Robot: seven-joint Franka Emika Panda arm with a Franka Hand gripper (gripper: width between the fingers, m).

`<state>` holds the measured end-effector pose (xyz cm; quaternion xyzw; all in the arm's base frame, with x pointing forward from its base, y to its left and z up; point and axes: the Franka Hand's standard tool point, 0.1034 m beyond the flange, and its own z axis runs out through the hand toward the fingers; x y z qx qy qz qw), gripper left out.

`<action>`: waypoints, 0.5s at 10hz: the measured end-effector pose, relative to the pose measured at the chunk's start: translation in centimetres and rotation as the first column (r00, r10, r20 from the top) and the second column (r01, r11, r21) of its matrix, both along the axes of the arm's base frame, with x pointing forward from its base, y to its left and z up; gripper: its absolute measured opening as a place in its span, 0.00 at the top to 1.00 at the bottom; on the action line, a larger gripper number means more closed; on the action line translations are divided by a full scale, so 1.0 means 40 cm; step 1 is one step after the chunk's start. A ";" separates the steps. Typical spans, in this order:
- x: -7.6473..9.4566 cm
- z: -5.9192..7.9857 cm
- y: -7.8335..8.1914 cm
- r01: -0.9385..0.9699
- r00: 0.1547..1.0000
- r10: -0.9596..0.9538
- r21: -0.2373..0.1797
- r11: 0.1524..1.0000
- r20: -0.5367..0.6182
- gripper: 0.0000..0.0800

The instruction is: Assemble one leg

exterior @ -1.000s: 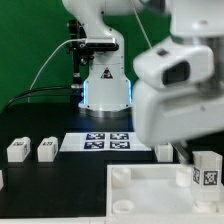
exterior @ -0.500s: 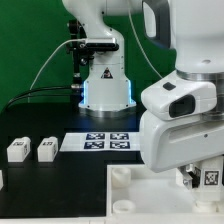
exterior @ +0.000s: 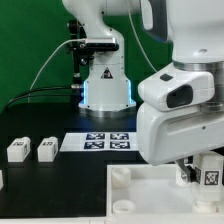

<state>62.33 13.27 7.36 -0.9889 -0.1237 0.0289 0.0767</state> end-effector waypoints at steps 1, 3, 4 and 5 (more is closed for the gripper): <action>0.000 -0.001 -0.002 0.001 1.000 -0.001 0.000 1.000 0.000 0.33; 0.002 -0.002 -0.014 0.002 1.000 -0.002 -0.008 1.000 0.001 0.50; 0.004 -0.004 -0.027 0.006 1.000 -0.006 -0.014 1.000 0.002 0.62; 0.004 -0.004 -0.029 0.007 1.000 -0.007 -0.015 1.000 0.001 0.63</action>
Offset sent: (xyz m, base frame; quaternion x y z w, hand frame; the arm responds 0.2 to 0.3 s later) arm 0.0000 0.0000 0.0000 0.0000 0.0000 0.0000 1.0000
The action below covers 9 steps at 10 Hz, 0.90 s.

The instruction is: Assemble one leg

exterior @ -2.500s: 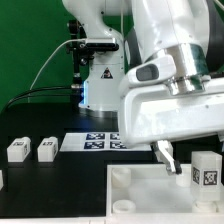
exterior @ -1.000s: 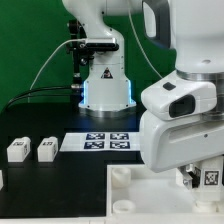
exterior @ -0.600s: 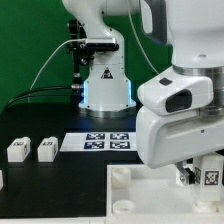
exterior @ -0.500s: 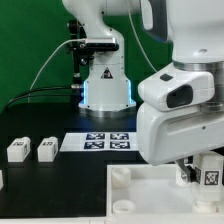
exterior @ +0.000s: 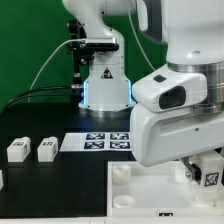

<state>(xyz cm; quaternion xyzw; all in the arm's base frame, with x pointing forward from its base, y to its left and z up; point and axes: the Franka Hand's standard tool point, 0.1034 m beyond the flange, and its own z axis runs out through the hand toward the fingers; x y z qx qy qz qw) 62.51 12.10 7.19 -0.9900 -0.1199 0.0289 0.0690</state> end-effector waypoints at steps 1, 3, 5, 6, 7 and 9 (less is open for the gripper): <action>0.000 0.000 -0.002 0.019 1.000 -0.019 0.000 1.000 -0.003 0.63; 0.003 -0.003 -0.005 0.083 0.997 -0.083 0.004 0.997 -0.004 0.63; 0.008 -0.005 -0.014 0.445 0.896 -0.445 0.014 0.895 -0.015 0.63; 0.007 -0.005 -0.014 0.617 0.786 -0.616 -0.003 0.787 -0.041 0.63; 0.008 -0.008 -0.013 0.763 0.643 -0.763 -0.021 0.646 -0.068 0.63; 0.015 -0.005 -0.011 0.836 0.545 -0.832 -0.008 0.548 -0.101 0.63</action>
Offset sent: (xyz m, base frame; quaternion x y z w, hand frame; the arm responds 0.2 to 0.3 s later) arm -0.0047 -0.0118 -0.0125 0.0294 0.0509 0.2128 0.9753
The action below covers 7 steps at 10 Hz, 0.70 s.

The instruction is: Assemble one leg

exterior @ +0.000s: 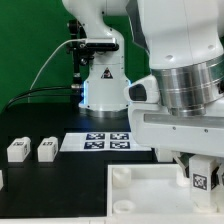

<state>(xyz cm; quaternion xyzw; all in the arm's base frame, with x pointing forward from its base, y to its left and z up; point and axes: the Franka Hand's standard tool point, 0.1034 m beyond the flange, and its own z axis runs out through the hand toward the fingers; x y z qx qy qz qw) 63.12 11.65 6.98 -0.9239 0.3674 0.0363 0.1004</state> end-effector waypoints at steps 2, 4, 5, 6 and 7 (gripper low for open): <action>-0.003 -0.003 0.006 0.186 0.982 -0.185 0.007 0.983 -0.044 0.63; -0.003 -0.009 0.017 0.481 0.873 -0.477 0.016 0.877 -0.096 0.63; -0.002 -0.012 0.030 0.633 0.770 -0.626 0.018 0.774 -0.123 0.63; 0.001 -0.017 0.031 0.735 0.675 -0.725 0.035 0.678 -0.133 0.63; -0.006 -0.026 0.028 0.737 0.673 -0.727 0.034 0.675 -0.134 0.63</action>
Offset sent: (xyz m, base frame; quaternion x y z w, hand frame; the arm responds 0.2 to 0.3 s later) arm -0.0042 -0.0094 -0.0048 0.0535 0.0476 0.3875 0.9191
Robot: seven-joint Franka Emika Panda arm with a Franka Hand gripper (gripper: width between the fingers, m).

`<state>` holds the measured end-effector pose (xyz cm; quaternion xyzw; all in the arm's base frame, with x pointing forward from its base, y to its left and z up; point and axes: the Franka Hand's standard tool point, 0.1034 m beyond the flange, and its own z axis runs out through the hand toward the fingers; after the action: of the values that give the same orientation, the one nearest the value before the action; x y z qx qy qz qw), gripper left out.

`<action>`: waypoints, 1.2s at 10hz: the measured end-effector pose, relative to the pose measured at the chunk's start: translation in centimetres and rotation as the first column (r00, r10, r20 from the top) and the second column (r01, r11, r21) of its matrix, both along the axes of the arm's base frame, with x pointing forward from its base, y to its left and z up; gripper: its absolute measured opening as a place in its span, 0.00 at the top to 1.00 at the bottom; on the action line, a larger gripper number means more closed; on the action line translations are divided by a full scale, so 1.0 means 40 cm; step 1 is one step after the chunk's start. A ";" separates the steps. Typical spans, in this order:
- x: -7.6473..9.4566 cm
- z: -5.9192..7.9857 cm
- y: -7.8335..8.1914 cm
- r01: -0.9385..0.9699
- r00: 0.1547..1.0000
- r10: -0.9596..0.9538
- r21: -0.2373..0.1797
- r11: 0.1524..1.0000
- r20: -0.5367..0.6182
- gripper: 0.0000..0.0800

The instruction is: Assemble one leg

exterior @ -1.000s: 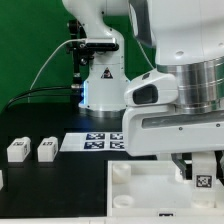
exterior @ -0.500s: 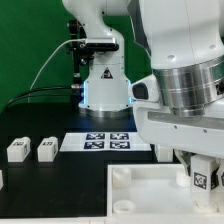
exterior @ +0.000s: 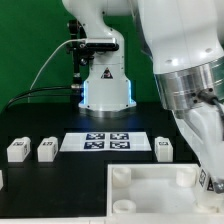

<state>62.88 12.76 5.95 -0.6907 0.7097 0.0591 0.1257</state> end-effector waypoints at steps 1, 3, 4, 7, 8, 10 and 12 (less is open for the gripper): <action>0.000 0.001 0.003 -0.009 1.000 0.009 0.000 1.000 0.002 0.57; -0.001 0.000 0.005 -0.047 0.999 0.047 -0.003 0.999 0.012 0.40; -0.001 0.001 0.006 -0.065 0.998 0.065 -0.005 0.998 0.016 0.23; -0.017 0.038 0.034 -0.553 0.829 0.557 -0.071 0.830 0.046 0.19; -0.013 0.035 0.032 -0.644 0.756 0.650 -0.093 0.760 0.074 0.19; -0.015 0.034 0.030 -0.780 0.604 0.791 -0.130 0.612 0.098 0.19; -0.012 0.040 0.011 -0.937 0.280 0.958 -0.199 0.287 0.062 0.19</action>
Offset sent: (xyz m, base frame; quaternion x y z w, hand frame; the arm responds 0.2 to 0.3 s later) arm 0.0000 0.0000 0.0000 0.0000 0.0000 0.0000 1.0000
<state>62.38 13.21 7.55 -0.9852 0.1488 0.0196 0.0830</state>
